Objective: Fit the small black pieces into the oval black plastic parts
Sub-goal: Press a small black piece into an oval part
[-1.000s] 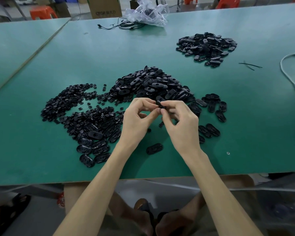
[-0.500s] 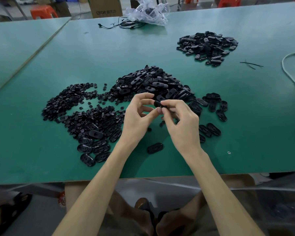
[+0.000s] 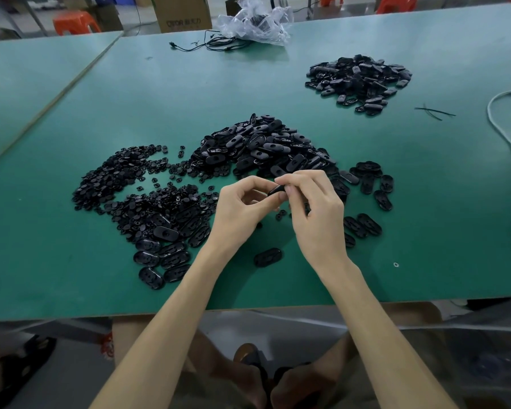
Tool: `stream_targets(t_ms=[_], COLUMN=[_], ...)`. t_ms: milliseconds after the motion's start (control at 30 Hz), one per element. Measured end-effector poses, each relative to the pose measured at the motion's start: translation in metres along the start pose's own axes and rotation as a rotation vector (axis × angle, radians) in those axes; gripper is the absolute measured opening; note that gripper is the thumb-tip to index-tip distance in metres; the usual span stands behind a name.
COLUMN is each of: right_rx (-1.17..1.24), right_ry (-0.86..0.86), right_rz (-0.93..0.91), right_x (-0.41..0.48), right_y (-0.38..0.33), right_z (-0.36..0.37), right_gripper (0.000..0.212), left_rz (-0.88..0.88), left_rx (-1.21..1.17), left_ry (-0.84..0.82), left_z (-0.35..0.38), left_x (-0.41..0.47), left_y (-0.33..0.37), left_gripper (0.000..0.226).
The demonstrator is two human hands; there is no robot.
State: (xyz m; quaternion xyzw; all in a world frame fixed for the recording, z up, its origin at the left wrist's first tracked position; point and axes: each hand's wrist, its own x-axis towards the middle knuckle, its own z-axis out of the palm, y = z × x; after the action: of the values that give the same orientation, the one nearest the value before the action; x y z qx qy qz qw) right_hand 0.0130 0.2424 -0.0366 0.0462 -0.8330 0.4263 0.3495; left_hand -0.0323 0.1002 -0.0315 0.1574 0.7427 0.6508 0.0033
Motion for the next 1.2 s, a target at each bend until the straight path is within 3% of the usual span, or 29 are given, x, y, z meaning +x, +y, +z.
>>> stream_targets(t_ms=[633, 1200], right_rx=[0.009, 0.021], right_ry=[-0.03, -0.11], right_rz=[0.057, 0.078], right_x=[0.001, -0.0005], right_y=[-0.0033, -0.0038], right_z=[-0.0018, 0.0016], right_gripper=[0.021, 0.012], left_rz=[0.036, 0.06], left_rx=[0.022, 0.133], left_ry=[-0.032, 0.033], left_z=[0.0014, 0.0033], left_x=[0.0002, -0.0004], left_y=[-0.0002, -0.0016], left_gripper=[0.005, 0.018])
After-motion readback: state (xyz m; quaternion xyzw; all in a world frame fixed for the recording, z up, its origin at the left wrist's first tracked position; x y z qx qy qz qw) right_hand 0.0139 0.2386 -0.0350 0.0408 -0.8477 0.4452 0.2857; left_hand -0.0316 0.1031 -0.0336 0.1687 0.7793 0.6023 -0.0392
